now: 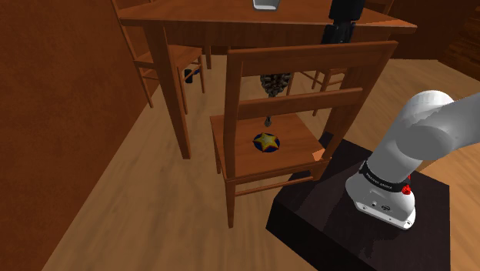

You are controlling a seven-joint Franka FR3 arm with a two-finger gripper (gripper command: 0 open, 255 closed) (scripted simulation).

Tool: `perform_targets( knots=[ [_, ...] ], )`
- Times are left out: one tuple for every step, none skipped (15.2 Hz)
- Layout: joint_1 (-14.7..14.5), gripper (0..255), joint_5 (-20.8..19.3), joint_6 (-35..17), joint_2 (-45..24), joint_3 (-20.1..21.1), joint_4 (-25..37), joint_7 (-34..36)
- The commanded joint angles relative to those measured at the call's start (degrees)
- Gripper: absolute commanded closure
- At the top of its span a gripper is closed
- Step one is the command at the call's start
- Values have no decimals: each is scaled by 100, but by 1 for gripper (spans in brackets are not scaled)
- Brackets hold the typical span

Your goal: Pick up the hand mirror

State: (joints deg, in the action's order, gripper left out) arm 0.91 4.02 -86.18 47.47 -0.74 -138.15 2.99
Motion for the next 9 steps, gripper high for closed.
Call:
perform_targets(
  knots=[
    [0,0,0,0,0,0,0,0],
    [-107,0,-42,-206,-134,-65,53,-307],
    [-220,0,-76,-406,-268,-131,112,-610],
    [-336,0,-103,-601,-401,-195,177,-910],
    [-454,0,-121,-789,-534,-258,247,-1208],
    [-570,0,-129,-970,-664,-316,322,-1508],
    [-687,0,-130,-1143,-793,-373,401,-1807],
    [-805,0,-122,-1309,-919,-426,484,-2106],
    [-927,0,-107,-1468,-1042,-479,571,-2403]
  ],
)
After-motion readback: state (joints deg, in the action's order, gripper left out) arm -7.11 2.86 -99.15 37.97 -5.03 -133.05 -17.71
